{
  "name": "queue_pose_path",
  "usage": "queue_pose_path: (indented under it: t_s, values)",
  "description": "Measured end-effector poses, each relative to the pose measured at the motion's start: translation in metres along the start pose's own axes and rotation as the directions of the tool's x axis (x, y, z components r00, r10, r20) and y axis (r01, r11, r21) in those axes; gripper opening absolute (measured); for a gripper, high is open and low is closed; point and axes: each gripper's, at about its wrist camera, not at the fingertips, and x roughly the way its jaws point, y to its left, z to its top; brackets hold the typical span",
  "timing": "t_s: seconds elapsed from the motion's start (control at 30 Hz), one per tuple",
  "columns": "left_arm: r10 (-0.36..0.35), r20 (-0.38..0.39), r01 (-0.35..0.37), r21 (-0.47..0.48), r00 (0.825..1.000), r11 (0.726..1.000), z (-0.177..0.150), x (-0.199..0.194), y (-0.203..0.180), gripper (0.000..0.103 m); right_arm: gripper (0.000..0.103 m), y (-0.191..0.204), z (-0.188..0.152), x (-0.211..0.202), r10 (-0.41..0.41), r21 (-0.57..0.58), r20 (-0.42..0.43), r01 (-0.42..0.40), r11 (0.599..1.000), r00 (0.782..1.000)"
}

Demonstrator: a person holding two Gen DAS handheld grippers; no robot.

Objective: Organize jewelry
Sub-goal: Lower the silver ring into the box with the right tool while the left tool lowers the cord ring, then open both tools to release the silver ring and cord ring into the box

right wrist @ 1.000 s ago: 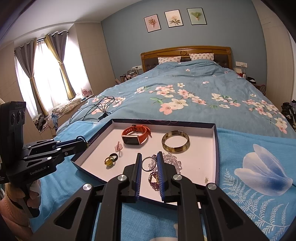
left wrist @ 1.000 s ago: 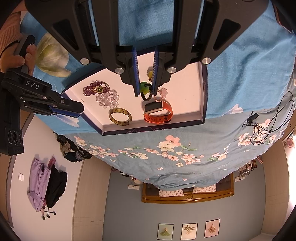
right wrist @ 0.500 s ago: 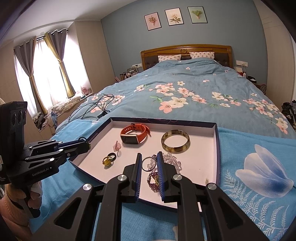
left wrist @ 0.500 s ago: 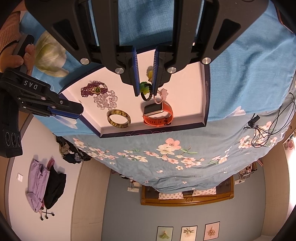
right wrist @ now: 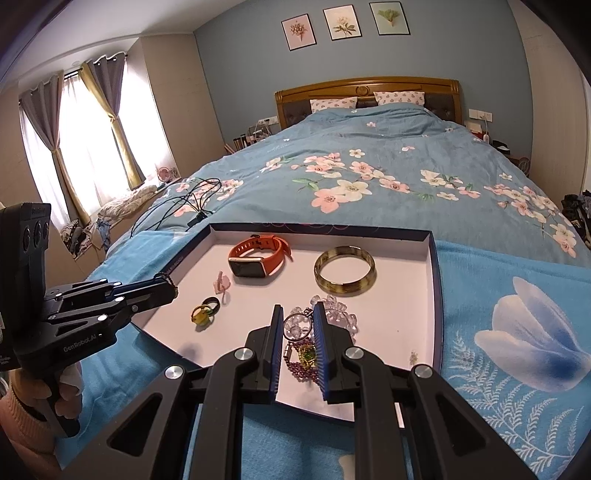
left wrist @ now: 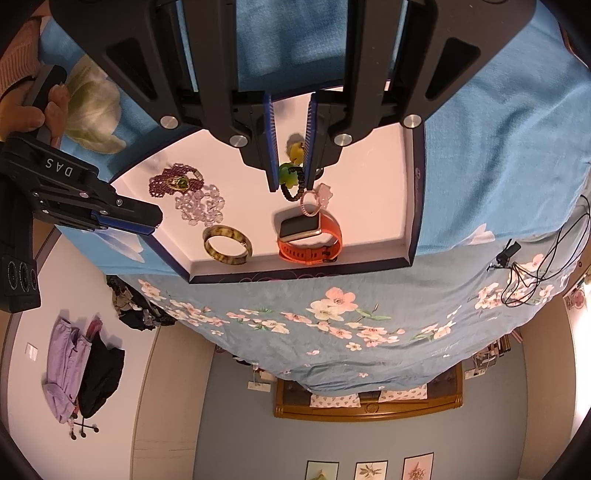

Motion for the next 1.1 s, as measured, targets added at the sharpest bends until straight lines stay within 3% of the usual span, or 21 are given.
queue_pose_path:
  t_s: [0.5,0.7,0.9,1.1]
  values:
    - [-0.010,-0.067,0.008,-0.026,0.998,1.000,-0.006,0.023,0.005,0.015,0.016,-0.004,-0.001,0.027,-0.019,0.013,-0.099,0.021,1.000,0.995]
    - [-0.008,-0.056,0.006,-0.031,0.998,0.999,-0.007,0.017,0.005,0.020,0.028,-0.004,-0.002,0.022,-0.023,0.022,-0.085,0.025,0.999,0.996]
    - [0.003,-0.021,-0.004,-0.034,1.000,0.999,-0.009,0.000,0.008,0.041,0.040,-0.002,-0.002,0.011,-0.033,0.024,-0.057,0.034,0.999,0.998]
    - [0.033,0.042,-0.032,-0.026,0.999,0.999,-0.019,-0.030,0.009,0.078,0.078,0.007,-0.006,-0.013,-0.067,0.007,0.024,0.067,0.998,0.997]
